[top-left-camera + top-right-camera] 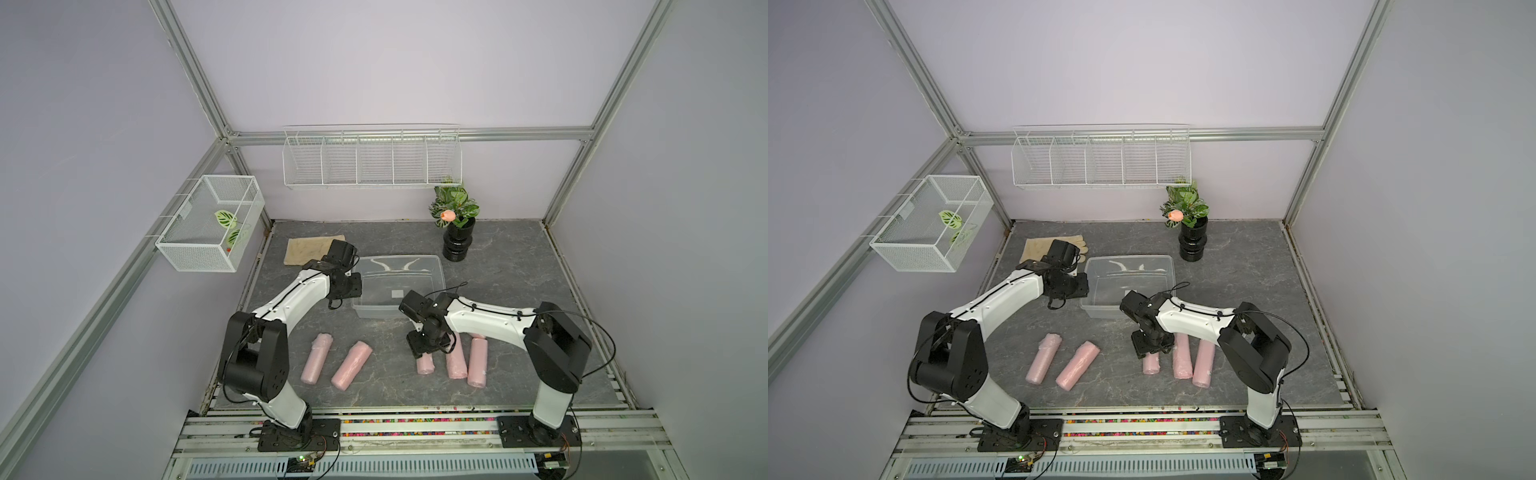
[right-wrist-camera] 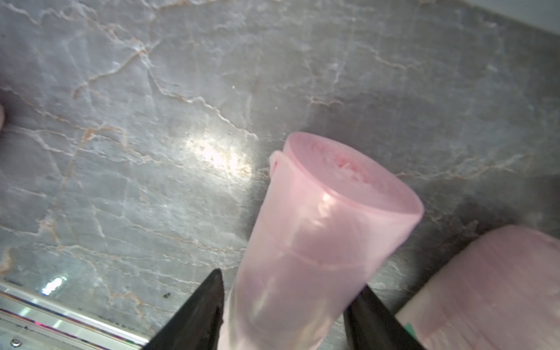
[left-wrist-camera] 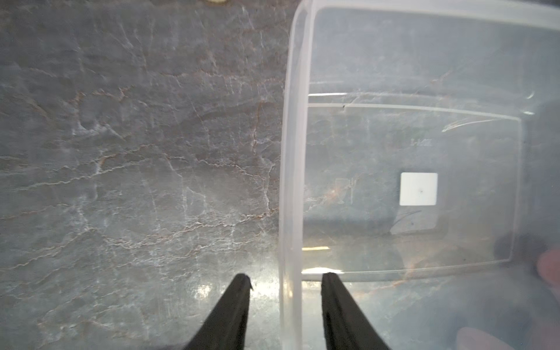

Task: Put the roll of trash bags into the storage box
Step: Pick up the roll of trash bags from the center of the board.

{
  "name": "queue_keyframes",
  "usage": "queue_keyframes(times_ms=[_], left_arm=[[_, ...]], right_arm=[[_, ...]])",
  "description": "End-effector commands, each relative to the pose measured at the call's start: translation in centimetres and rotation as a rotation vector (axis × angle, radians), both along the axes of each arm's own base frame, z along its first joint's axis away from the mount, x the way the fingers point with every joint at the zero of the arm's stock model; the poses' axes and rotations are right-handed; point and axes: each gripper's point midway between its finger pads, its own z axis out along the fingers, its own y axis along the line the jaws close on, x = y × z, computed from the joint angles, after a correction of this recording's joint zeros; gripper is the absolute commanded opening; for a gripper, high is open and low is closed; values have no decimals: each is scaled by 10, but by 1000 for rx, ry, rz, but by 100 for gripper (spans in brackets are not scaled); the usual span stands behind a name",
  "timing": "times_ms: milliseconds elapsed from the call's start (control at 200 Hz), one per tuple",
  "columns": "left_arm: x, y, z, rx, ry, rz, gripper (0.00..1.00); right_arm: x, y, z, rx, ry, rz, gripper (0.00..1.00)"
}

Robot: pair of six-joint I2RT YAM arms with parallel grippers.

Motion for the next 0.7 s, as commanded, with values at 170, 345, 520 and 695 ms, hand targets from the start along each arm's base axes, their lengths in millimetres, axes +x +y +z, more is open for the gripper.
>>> queue_keyframes(times_ms=[170, 345, 520, 695], left_arm=[[0, 8, 52, -41, -175, 53, 47], [-2, 14, 58, -37, -199, 91, 48], [-3, 11, 54, -50, -187, 80, 49], [-3, 10, 53, -52, -190, 69, 49]], right_arm=[[-4, -7, -8, -36, 15, -62, 57], [-5, -6, -11, -15, 13, -113, 57], [-4, -11, -14, -26, 1, -162, 60], [-3, -13, -13, -34, -5, -172, 54]])
